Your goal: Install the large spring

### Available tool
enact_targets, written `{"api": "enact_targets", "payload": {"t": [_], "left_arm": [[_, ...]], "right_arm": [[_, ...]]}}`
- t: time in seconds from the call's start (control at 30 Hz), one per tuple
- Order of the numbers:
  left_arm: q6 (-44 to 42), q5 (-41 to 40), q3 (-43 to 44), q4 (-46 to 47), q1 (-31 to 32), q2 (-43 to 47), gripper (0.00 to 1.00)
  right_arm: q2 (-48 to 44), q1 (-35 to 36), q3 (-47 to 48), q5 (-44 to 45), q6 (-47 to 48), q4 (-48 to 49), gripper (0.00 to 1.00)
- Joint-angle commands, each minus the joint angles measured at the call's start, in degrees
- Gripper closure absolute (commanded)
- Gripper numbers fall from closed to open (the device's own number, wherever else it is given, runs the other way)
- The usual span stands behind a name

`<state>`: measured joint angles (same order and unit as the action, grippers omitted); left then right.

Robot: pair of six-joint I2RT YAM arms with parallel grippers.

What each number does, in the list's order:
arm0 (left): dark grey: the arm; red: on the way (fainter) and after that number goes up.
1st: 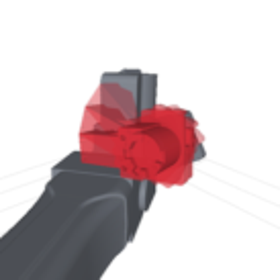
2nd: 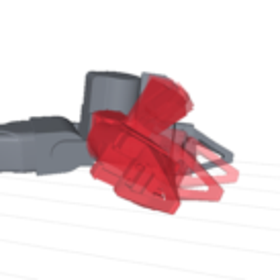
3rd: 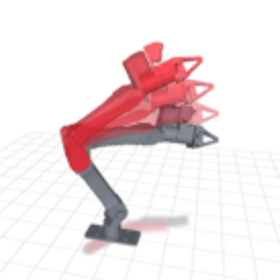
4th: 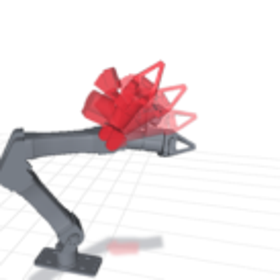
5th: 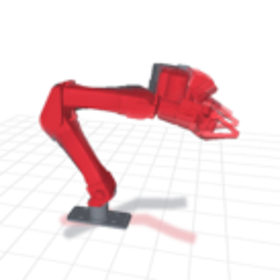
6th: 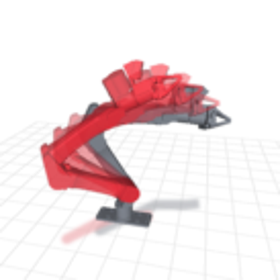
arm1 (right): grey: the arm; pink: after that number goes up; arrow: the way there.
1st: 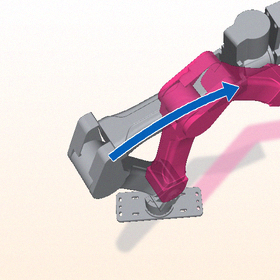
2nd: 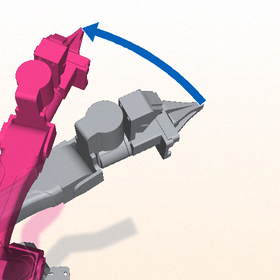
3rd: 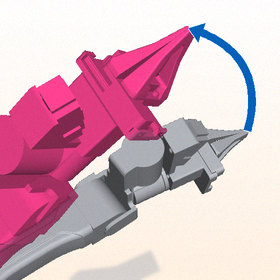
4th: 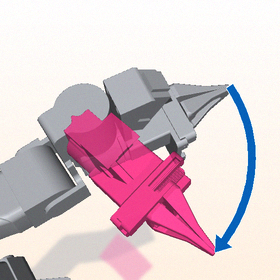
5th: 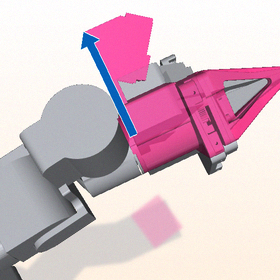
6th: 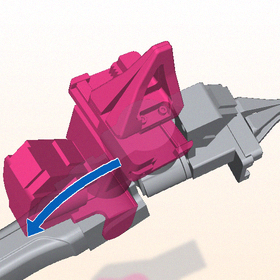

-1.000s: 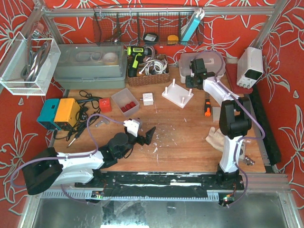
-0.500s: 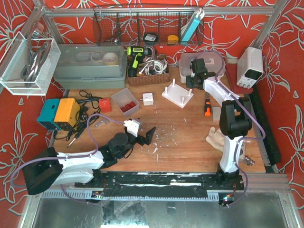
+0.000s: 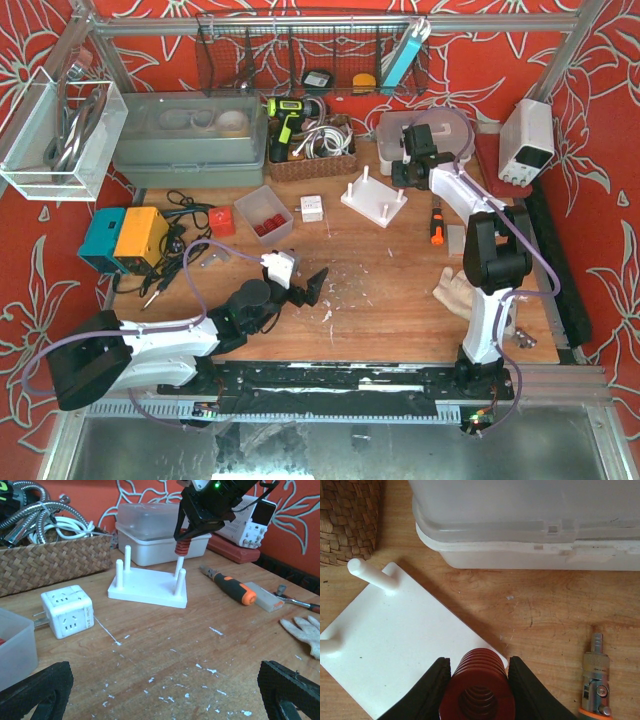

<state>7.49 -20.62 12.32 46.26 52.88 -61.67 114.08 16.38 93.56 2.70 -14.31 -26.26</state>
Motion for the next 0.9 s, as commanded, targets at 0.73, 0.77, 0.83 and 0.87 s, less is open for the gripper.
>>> {"api": "enact_targets", "payload": {"t": [0.73, 0.77, 0.83, 0.87], "left_arm": [[-0.84, -0.59, 1.24, 0.41, -0.1, 0.28, 0.0], [-0.89, -0.68, 1.22, 0.41, -0.1, 0.32, 0.0], [-0.85, -0.69, 1.18, 0.39, -0.15, 0.38, 0.0], [-0.81, -0.73, 1.19, 0.46, -0.15, 0.34, 0.0]], "right_arm": [[2.68, -0.3, -0.64, -2.07, -0.57, 0.85, 0.96], [2.98, -0.24, -1.26, -2.22, -1.02, 1.53, 0.93], [3.51, -0.22, -1.86, -2.79, -1.48, 1.95, 0.91], [3.77, -0.24, -1.86, -2.9, -1.56, 1.78, 0.89]]}}
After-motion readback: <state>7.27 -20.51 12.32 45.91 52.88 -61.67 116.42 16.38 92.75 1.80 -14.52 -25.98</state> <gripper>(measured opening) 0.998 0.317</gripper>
